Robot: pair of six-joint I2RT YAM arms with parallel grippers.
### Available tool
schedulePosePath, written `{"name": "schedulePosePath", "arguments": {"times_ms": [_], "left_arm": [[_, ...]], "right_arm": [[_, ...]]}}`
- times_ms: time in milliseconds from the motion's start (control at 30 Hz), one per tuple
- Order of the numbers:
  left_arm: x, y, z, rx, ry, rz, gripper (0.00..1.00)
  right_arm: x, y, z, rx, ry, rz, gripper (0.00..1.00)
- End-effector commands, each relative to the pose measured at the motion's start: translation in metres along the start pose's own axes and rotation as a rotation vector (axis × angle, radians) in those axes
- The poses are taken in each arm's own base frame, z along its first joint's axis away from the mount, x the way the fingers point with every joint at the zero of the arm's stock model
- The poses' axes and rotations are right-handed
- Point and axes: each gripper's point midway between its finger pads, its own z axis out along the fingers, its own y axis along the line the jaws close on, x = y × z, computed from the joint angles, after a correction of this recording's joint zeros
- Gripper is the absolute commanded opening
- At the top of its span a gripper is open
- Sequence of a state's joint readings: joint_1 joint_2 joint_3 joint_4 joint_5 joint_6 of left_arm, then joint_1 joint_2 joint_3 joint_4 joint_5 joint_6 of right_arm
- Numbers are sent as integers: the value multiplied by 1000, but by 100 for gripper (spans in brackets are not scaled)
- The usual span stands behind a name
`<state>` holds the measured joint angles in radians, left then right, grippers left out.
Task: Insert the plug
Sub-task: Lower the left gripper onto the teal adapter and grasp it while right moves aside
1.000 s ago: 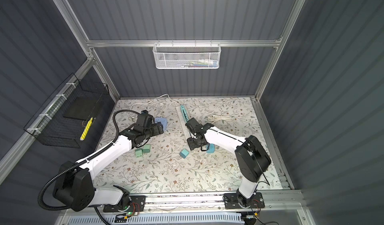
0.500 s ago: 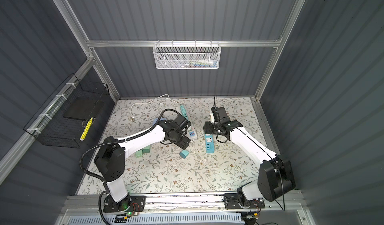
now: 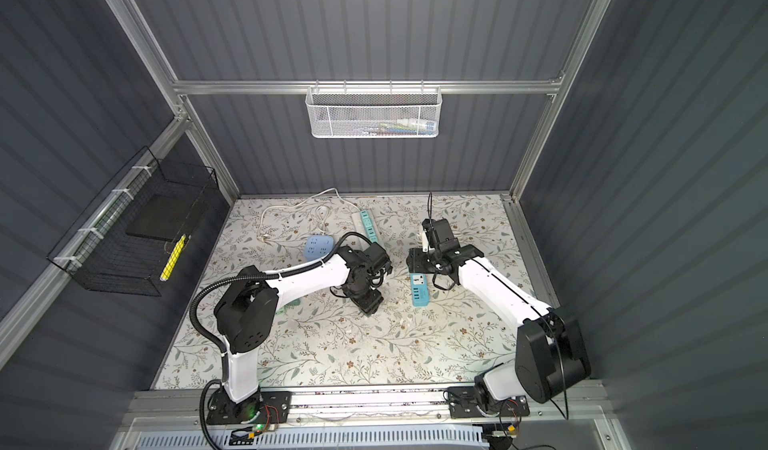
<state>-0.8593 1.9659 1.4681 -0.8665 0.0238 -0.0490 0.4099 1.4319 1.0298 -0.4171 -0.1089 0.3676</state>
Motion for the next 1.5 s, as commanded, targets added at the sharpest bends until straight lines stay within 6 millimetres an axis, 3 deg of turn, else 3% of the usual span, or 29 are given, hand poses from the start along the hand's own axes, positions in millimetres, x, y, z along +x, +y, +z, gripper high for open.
{"name": "schedulePosePath", "arguments": {"times_ms": [0,233,567,733,800,1000,1167,1233,1333,1467], "left_arm": [[7,-4,11,7,28,-24,63],[1,2,15,-33,-10,-51,54],[10,10,29,-81,43,-70,54],[7,7,24,-73,21,-76,54],[21,8,32,-74,57,-80,54],[32,11,41,-80,52,-98,60],[28,8,28,-66,19,-84,61],[29,8,24,-64,10,-75,56],[31,3,24,-36,3,-59,50],[31,1,26,-23,-6,-53,50]], "right_arm": [[1,-4,-1,8,-13,23,60],[2,-3,-3,1,-19,39,60],[-1,-3,-5,2,-30,42,60],[-1,-2,-5,-1,-29,43,60],[-1,-2,-4,-1,-28,42,60],[-5,-4,-5,16,-31,37,63],[-8,-2,-7,12,-38,46,64],[-8,-2,-6,9,-35,49,64],[-8,-1,-6,3,-36,50,65],[-6,0,-5,-7,-27,56,65]]}}
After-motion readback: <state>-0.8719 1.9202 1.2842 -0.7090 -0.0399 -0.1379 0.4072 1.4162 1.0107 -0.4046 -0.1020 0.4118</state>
